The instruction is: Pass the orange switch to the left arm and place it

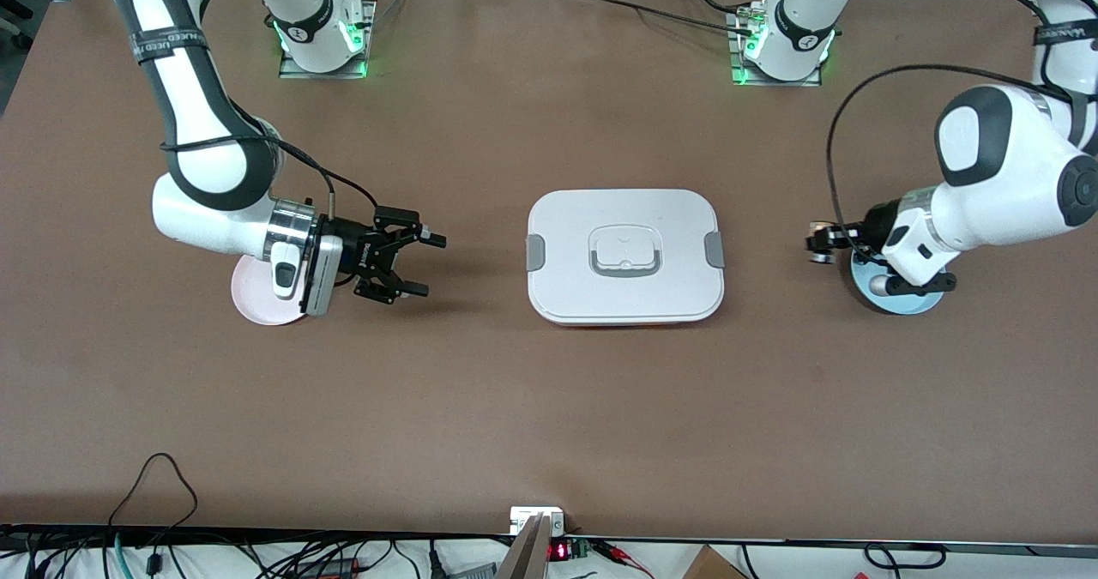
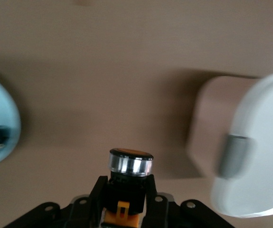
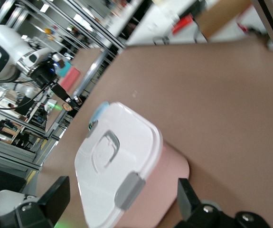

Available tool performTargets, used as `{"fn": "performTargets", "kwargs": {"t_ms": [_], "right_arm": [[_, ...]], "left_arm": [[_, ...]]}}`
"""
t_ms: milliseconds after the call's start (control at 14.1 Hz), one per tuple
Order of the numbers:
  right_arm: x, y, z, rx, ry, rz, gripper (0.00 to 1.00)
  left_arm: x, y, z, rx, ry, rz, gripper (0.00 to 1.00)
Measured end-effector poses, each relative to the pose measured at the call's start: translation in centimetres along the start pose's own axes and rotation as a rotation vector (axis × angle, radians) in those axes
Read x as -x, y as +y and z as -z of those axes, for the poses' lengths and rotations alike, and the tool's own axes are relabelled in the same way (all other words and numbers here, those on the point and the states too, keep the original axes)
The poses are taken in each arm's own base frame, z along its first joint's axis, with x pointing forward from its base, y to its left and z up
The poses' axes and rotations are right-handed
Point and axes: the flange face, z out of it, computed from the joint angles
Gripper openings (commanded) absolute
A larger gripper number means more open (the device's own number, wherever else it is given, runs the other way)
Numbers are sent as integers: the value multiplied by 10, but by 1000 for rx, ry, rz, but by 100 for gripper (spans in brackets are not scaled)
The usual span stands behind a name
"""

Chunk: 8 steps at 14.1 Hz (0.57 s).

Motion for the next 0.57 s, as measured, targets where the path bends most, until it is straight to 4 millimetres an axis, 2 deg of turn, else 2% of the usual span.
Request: {"fn": "performTargets", "kwargs": {"t_ms": [284, 569], "right_arm": [[3, -5, 13, 126, -166, -199, 100], [15, 2, 22, 329, -350, -421, 100]], "left_arm": [[-20, -82, -28, -270, -21, -23, 0], [-37, -133, -55, -365, 7, -31, 0]]}}
